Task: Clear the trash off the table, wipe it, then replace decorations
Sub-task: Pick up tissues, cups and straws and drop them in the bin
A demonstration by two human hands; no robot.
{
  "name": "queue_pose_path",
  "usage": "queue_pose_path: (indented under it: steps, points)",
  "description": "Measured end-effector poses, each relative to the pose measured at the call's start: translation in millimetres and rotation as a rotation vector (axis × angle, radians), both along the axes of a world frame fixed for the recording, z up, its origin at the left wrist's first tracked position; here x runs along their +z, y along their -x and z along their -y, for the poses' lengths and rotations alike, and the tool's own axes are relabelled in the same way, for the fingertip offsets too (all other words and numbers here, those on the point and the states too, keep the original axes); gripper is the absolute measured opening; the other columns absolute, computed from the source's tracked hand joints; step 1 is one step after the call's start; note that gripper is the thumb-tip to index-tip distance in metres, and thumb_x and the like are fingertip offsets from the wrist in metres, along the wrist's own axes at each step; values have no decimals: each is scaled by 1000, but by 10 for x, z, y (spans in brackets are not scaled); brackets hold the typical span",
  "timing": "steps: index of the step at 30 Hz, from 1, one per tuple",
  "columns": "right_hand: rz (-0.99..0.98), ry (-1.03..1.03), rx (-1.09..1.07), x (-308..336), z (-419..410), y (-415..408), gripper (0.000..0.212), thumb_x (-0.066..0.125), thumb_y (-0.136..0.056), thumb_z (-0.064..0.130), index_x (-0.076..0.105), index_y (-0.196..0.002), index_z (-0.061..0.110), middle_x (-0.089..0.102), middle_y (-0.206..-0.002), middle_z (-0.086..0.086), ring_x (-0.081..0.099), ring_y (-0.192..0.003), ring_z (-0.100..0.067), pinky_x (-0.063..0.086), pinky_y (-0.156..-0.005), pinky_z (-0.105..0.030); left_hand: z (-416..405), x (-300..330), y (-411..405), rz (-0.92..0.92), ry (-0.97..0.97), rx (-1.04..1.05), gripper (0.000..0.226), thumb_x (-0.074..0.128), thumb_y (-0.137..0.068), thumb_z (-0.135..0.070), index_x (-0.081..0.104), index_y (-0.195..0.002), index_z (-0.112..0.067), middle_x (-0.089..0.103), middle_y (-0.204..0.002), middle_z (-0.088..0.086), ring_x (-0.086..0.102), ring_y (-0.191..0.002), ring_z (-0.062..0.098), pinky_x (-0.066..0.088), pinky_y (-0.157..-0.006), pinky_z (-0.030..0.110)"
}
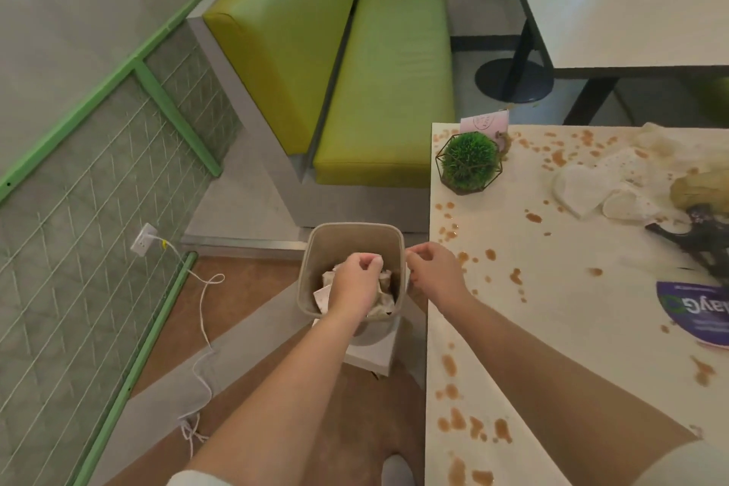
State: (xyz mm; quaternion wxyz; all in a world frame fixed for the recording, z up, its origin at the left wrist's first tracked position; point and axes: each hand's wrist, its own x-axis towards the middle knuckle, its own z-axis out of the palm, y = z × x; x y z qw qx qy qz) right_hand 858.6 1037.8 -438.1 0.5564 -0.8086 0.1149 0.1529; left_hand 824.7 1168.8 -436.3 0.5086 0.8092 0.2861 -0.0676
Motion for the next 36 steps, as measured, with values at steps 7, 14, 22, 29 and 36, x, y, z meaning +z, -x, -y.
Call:
queue_pose_path:
  steps: [7,14,22,29,36]
  points:
    - [46,-4,-155,168,910,-167,10,59,-91,28,61,-85,21,67,-89,-3,63,-82,-24,53,-73,-38,872,166,-400,8,-46,-221,18,49,-97,-41,60,-100,-26,66,-100,-5,60,-93,16,50,-84,35]
    - [50,29,-270,225,1934,-372,8,59,-88,28,63,-86,22,68,-89,-1,63,-78,-22,52,-73,-37,1835,276,-750,7,-64,-345,23,48,-98,-39,61,-109,-24,64,-103,-9,59,-95,15,46,-77,30]
    - [145,159,-176,404,2862,-918,13,57,-94,27,66,-93,18,66,-88,3,60,-80,-18,44,-60,-27,2640,302,-1263,54,-86,-379,20,53,-96,-32,61,-113,-23,63,-106,-7,60,-85,6,51,-82,31]
    - [326,670,114,443,3390,-1464,17,56,-94,28,70,-102,23,63,-96,6,58,-89,-16,48,-85,-38,3091,194,-1747,65,-163,-368,21,59,-91,-35,60,-111,-28,58,-114,-4,58,-105,19,57,-82,44]
    - [254,1104,380,254,3619,-1915,26,54,-93,35,68,-113,27,61,-116,0,50,-112,-23,33,-95,-38,3316,6,-2114,82,-371,-365,47,64,-90,-33,47,-132,-25,41,-134,2,35,-129,22,45,-97,38]
